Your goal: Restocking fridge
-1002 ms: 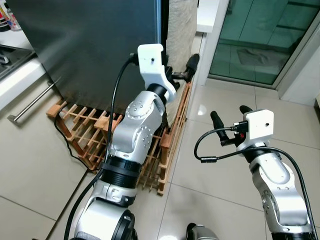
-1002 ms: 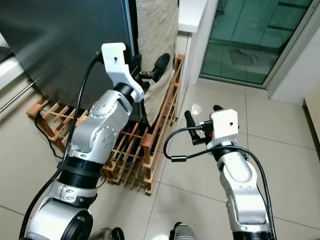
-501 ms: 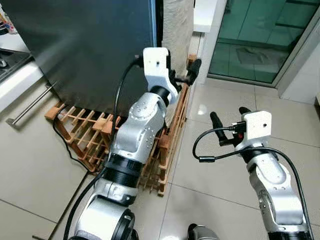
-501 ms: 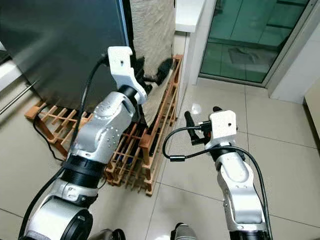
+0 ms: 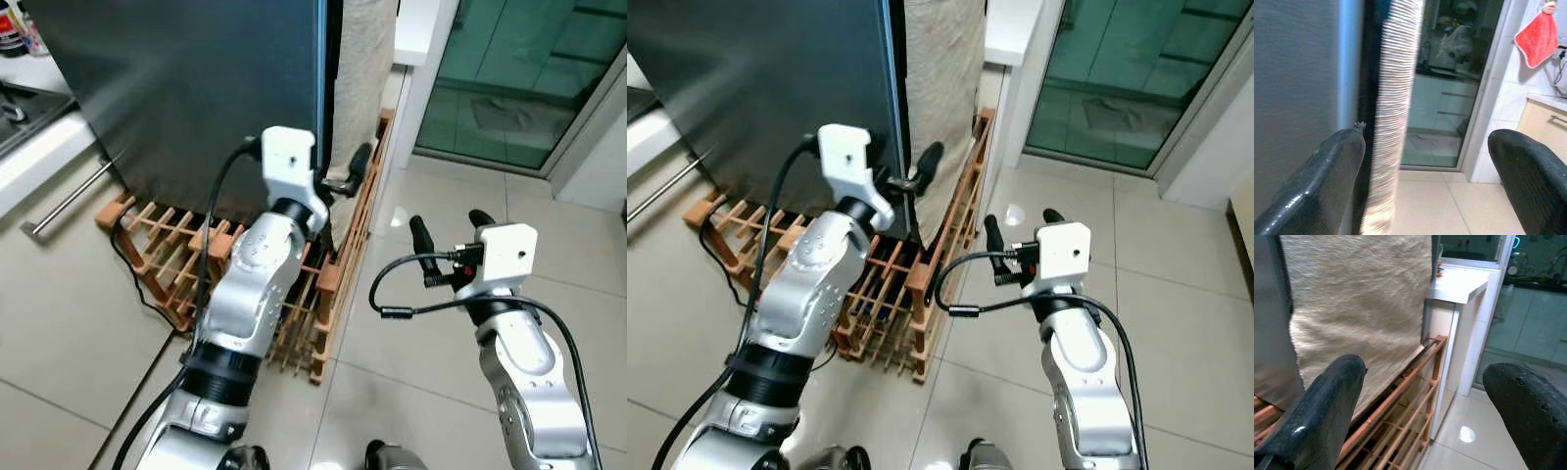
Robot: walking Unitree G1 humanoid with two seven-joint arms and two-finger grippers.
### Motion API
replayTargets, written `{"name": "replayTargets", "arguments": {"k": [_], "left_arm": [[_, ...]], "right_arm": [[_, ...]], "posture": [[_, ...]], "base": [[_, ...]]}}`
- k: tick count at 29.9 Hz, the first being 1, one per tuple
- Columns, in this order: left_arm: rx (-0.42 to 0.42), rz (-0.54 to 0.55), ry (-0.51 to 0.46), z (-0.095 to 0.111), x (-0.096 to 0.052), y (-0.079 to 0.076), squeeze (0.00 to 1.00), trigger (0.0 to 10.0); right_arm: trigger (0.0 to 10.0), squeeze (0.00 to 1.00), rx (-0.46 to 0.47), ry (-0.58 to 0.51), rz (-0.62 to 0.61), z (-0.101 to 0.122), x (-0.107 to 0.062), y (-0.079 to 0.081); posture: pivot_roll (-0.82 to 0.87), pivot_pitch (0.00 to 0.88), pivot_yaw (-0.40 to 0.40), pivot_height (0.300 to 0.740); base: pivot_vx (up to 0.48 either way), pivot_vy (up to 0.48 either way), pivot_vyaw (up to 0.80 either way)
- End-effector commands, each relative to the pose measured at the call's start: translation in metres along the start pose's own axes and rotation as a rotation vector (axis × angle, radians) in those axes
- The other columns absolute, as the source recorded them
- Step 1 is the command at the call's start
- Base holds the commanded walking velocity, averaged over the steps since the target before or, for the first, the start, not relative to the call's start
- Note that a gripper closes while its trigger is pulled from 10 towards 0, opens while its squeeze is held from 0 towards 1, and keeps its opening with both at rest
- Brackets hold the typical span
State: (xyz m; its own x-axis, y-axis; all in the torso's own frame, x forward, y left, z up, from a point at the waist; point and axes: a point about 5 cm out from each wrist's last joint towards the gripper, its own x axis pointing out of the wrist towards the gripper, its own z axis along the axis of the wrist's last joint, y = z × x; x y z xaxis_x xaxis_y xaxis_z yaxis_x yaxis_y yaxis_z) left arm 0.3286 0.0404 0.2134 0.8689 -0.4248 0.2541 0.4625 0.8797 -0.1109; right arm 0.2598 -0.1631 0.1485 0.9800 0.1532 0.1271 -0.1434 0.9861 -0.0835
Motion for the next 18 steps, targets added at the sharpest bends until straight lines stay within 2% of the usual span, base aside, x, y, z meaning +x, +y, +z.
{"name": "replayTargets", "arguments": {"k": [1, 7, 12, 18], "left_arm": [[0.013, -0.012, 0.005, -0.003, 0.003, -0.005, 0.00, 10.0], [0.016, -0.024, -0.002, -0.005, 0.013, -0.015, 0.00, 10.0], [-0.006, 0.014, -0.021, 0.000, 0.016, -0.011, 0.00, 10.0], [-0.008, 0.014, -0.034, 0.002, 0.011, -0.007, 0.00, 10.0]], "right_arm": [[10.0, 0.19, -0.010, 0.004, 0.012, 0.000, -0.002, 0.000], [10.0, 0.19, -0.008, 0.025, 0.019, -0.004, -0.006, 0.003], [10.0, 0.19, -0.004, 0.028, 0.019, -0.005, -0.008, 0.004], [10.0, 0.18, -0.003, 0.035, 0.010, -0.007, -0.009, 0.002]], "posture": [[-0.18, 0.091, 0.023, 0.732], [-0.19, 0.093, 0.032, 0.732], [-0.20, 0.093, 0.037, 0.732], [-0.20, 0.093, 0.041, 0.732]], "base": [[0.000, 0.000, 0.00], [0.000, 0.000, 0.00], [0.000, 0.000, 0.00], [0.000, 0.000, 0.00]]}}
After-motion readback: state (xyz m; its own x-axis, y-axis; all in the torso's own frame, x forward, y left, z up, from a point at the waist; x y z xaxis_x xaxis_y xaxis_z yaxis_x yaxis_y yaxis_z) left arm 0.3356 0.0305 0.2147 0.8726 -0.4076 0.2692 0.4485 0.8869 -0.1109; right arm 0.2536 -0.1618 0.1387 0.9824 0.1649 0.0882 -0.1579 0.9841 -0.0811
